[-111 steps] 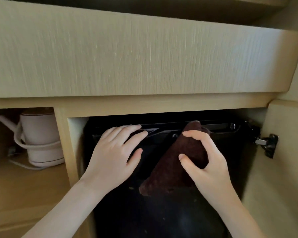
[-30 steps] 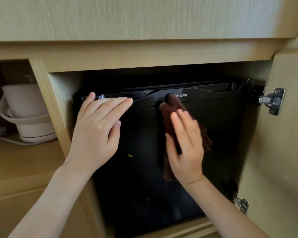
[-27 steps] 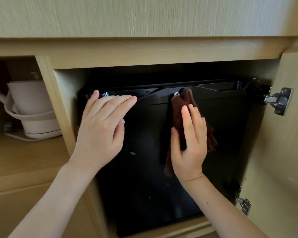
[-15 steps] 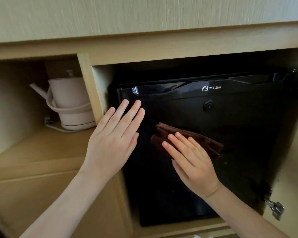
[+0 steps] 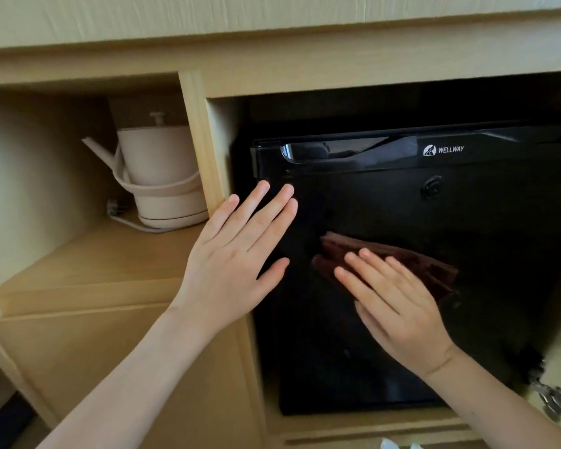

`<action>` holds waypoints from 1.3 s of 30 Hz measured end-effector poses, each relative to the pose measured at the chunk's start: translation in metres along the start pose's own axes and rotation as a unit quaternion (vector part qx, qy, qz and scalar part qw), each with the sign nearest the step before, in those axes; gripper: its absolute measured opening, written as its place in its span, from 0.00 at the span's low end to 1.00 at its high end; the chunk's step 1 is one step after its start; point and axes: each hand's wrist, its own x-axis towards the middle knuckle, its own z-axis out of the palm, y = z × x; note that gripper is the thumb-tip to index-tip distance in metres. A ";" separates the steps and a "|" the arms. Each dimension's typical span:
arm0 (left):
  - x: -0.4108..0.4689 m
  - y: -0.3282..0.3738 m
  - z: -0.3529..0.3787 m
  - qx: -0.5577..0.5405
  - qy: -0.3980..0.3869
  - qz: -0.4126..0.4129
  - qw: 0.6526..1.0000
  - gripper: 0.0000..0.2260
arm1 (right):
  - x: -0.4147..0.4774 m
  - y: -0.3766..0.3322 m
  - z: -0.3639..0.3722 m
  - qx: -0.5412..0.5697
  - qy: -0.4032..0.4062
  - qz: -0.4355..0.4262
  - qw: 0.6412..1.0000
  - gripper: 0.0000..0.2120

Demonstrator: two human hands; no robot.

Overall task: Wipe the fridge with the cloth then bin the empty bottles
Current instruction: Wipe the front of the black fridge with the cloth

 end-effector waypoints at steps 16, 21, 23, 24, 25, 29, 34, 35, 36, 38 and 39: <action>0.000 0.001 0.002 0.001 0.012 0.001 1.000 0.32 | 0.009 0.007 0.000 0.012 0.036 0.031 0.999 0.23; 0.000 0.000 0.002 0.006 0.008 0.009 1.000 0.32 | 0.048 -0.013 0.014 0.032 0.138 0.128 0.982 0.23; 0.000 0.000 0.002 0.003 0.012 0.008 1.000 0.32 | 0.036 -0.024 0.020 0.019 0.096 0.056 0.994 0.23; 0.000 0.000 0.002 0.002 0.013 0.008 1.000 0.32 | 0.025 -0.027 0.022 0.007 0.067 0.012 0.998 0.22; 0.000 0.000 0.001 0.002 0.014 0.009 1.000 0.32 | 0.014 -0.028 0.021 -0.007 0.039 -0.025 0.999 0.22; 0.000 0.000 0.001 0.009 0.012 0.010 1.000 0.32 | -0.003 -0.006 0.007 -0.014 -0.011 -0.078 0.997 0.23; 0.000 0.000 0.003 0.010 0.012 0.011 1.000 0.32 | 0.043 -0.001 0.009 0.068 0.155 0.141 0.975 0.21; 0.000 0.000 0.002 0.010 0.012 0.012 1.000 0.32 | 0.049 -0.008 0.014 0.066 0.172 0.163 0.969 0.22; -0.001 0.000 0.002 0.010 0.012 0.013 1.000 0.32 | 0.051 -0.015 0.019 0.055 0.176 0.169 0.968 0.22; 0.000 0.000 0.001 0.008 0.010 0.015 1.000 0.32 | 0.046 -0.021 0.025 0.038 0.159 0.142 0.976 0.24; 0.000 0.001 0.000 0.006 0.008 0.016 1.000 0.32 | 0.041 -0.021 0.025 0.038 0.143 0.118 0.982 0.24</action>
